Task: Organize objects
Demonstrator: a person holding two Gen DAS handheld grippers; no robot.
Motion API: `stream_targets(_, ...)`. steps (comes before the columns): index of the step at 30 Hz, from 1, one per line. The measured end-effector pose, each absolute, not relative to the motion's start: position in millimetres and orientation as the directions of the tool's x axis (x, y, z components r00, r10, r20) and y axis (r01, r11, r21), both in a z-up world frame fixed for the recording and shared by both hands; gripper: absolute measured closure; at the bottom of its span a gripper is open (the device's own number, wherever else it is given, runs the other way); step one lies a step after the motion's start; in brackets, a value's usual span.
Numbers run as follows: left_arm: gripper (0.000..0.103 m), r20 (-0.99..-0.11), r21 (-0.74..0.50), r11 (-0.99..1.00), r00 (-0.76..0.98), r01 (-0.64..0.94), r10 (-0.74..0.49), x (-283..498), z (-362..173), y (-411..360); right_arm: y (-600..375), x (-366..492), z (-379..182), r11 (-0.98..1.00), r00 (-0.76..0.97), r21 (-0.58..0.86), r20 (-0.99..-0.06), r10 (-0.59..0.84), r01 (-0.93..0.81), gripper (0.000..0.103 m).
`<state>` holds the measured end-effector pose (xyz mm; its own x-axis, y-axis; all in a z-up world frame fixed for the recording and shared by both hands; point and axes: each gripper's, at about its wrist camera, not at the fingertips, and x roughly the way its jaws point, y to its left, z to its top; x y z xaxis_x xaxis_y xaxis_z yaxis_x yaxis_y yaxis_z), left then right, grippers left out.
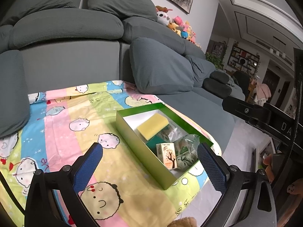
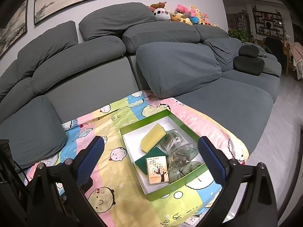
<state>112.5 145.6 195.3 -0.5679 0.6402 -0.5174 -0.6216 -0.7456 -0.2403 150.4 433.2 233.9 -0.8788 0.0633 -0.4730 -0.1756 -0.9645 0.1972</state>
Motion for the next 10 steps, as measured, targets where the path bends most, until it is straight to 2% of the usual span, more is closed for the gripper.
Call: stream_targets(10, 0.003, -0.518, -0.241, -0.748, -0.57, -0.618, 0.638, 111.9, 194.4, 143.7, 431.2, 148.7, 234.2, -0.967, -0.877, 0.189, -0.476, 0.063, -0.172, 0.004)
